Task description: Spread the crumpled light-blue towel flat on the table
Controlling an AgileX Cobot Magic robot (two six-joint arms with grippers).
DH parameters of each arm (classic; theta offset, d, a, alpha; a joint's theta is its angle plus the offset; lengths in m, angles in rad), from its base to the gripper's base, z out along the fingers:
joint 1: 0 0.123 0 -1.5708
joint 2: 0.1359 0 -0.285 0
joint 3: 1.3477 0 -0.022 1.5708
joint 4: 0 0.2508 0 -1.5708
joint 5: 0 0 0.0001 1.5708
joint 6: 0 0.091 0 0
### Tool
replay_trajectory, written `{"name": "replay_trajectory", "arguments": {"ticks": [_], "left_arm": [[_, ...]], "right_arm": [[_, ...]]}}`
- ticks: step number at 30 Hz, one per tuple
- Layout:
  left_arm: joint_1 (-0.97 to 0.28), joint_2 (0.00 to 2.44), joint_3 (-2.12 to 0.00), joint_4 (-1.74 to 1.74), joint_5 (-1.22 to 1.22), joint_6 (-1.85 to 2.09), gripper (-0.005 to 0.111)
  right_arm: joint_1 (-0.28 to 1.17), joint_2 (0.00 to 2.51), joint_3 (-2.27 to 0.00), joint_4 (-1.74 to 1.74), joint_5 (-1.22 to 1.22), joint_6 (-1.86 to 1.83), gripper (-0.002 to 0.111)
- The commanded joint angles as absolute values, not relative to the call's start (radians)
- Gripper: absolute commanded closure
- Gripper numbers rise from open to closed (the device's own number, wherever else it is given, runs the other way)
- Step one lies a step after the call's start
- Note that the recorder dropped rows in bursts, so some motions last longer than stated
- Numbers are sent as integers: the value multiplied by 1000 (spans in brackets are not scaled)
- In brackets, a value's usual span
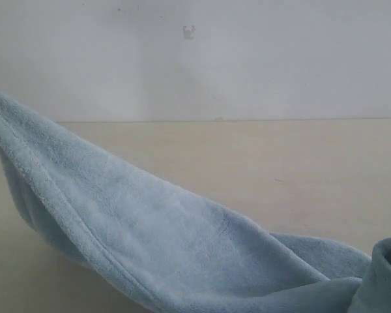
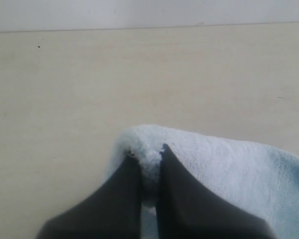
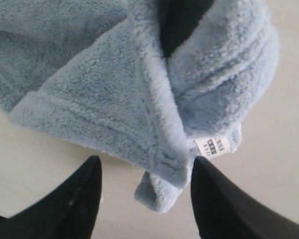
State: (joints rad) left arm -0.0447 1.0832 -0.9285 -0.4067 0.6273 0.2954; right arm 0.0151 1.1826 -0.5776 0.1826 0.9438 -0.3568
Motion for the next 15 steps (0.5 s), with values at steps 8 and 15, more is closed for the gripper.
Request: {"name": "replay_trajectory", "arguments": {"ticks": [8, 15], "left_arm": [[-43, 1076, -929, -411, 615, 286, 103], [-43, 1076, -929, -411, 615, 286, 103]], "right_arm": [[10, 1266, -579, 146, 897, -346, 57], [10, 1312, -579, 221, 873, -409, 57]]}}
